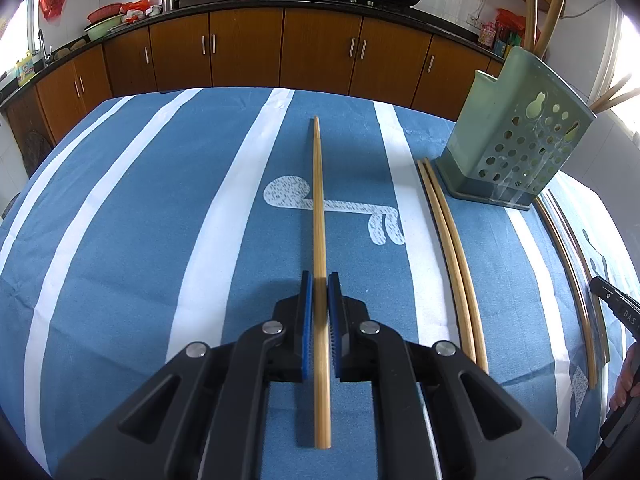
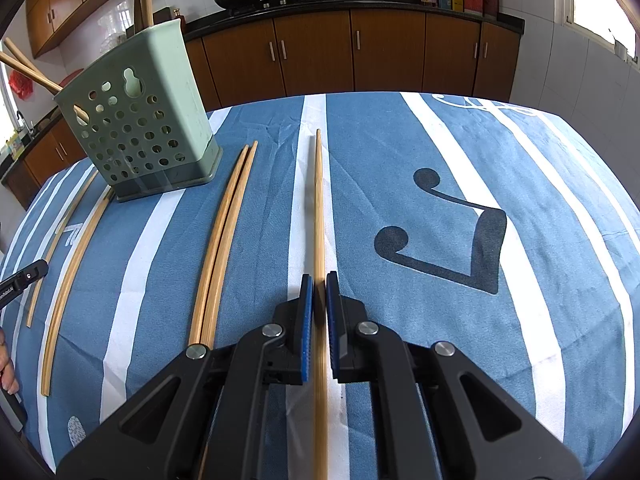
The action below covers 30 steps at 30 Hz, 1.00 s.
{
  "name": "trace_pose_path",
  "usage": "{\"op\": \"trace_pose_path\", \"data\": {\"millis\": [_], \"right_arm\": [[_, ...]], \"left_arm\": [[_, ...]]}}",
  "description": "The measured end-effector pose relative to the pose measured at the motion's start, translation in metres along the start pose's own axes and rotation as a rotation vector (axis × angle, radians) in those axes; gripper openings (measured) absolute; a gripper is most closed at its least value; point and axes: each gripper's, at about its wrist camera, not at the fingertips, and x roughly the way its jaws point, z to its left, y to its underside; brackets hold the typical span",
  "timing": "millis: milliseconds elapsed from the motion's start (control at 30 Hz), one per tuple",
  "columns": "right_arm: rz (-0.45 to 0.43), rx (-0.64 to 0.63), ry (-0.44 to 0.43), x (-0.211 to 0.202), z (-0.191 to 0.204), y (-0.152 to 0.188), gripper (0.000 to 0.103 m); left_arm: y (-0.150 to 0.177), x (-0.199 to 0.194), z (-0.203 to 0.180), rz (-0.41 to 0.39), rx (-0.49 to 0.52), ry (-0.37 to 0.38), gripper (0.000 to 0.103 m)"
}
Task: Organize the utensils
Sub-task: 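Hold the grasped chopsticks and begin lifting them off the cloth with both grippers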
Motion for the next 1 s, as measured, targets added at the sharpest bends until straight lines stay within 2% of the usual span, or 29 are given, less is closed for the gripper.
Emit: {"op": "trace_pose_path", "data": {"millis": [600, 800, 1000], "right_arm": [[-0.001, 0.004, -0.005, 0.000, 0.000, 0.000, 0.009], [0.004, -0.039, 0.014, -0.007, 0.004, 0.008, 0.009], [0.005, -0.032, -0.001, -0.015, 0.001, 0.017, 0.009]], "left_arm": [[0.000, 0.000, 0.000, 0.000, 0.000, 0.000, 0.010], [0.008, -0.004, -0.014, 0.006, 0.102, -0.075, 0.010], [0.018, -0.013, -0.014, 0.007, 0.104, -0.072, 0.010]]}}
